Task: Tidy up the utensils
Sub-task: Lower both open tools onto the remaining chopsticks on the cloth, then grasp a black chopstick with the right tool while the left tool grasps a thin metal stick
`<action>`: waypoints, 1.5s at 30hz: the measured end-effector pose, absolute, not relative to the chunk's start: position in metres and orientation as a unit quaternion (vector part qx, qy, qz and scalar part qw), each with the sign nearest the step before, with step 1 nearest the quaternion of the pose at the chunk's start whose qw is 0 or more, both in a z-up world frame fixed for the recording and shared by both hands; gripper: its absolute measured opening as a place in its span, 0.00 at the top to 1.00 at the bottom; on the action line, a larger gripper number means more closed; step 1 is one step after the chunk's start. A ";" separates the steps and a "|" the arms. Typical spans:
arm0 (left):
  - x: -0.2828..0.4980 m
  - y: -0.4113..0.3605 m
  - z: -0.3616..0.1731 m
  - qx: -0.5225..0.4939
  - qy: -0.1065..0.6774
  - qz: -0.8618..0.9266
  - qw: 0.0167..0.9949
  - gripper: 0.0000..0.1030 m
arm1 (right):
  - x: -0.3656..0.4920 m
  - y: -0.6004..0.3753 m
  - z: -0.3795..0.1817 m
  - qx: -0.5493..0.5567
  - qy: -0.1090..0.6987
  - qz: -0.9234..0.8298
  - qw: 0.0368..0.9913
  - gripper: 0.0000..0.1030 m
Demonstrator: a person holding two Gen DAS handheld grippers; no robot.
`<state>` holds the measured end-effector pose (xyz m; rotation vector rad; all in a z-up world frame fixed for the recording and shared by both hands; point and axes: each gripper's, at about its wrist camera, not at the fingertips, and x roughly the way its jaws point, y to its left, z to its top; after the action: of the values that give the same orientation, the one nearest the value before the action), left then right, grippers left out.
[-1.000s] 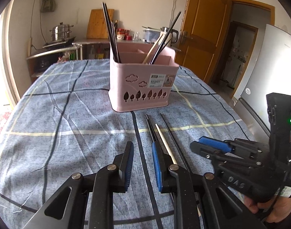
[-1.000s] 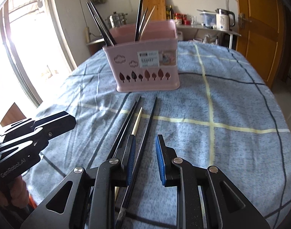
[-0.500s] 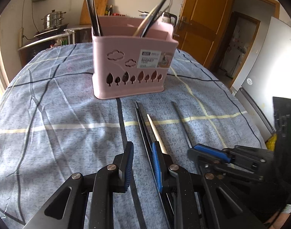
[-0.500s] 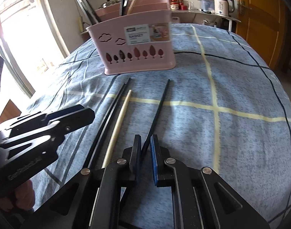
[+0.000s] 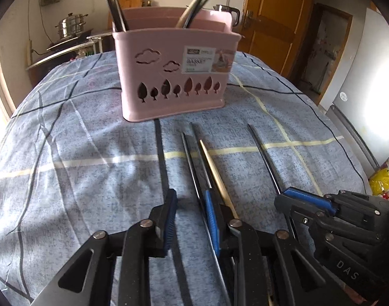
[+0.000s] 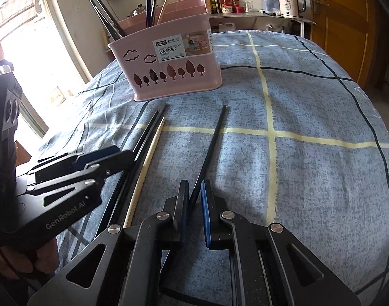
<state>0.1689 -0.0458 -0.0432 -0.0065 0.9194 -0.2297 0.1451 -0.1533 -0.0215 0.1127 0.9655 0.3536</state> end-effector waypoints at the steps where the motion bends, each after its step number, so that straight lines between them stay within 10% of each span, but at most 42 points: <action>1: 0.168 -0.049 -0.044 0.008 0.440 -0.108 0.892 0.76 | 0.145 -0.154 -0.022 0.054 0.462 0.168 0.869 0.90; 12: 0.150 -0.032 -0.044 0.024 0.444 -0.087 0.892 0.92 | 0.134 -0.162 -0.021 0.050 0.464 0.164 0.869 0.91; 45: 0.216 -0.015 -0.041 0.004 0.481 -0.092 0.872 0.95 | 0.207 -0.161 -0.021 0.034 0.494 0.143 0.857 0.94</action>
<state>0.2164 -0.0154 -0.0408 0.0091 1.0057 -0.1922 0.2069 -0.1614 -0.0211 0.0715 1.0372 0.3005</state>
